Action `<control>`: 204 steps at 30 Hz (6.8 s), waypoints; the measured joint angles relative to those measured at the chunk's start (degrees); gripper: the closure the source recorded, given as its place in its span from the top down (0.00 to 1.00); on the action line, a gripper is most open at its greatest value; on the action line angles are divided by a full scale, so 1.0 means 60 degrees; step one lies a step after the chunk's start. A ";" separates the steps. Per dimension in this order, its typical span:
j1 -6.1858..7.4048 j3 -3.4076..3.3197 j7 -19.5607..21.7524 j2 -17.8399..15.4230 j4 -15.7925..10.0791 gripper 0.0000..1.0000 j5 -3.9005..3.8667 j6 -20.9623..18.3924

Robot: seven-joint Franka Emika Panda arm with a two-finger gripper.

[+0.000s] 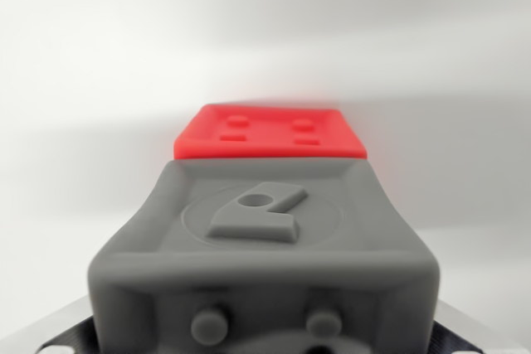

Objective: Destack cube

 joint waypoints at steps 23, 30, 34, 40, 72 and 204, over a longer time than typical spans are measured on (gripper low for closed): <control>-0.0041 0.0186 -0.0460 -0.1177 -0.0119 0.00 0.0658 -0.0975; -0.0018 0.0212 -0.0658 -0.1815 -0.0138 0.00 0.0926 -0.1562; -0.0001 0.0209 -0.0747 -0.2113 -0.0141 0.00 0.1013 -0.1808; -0.0096 0.0064 -0.0939 -0.2084 -0.0141 0.00 0.1018 -0.1838; -0.0721 -0.0756 -0.2023 -0.2119 0.0078 0.00 0.1013 -0.2111; -0.2401 -0.1777 -0.4682 0.2332 0.2001 0.00 0.1680 0.0335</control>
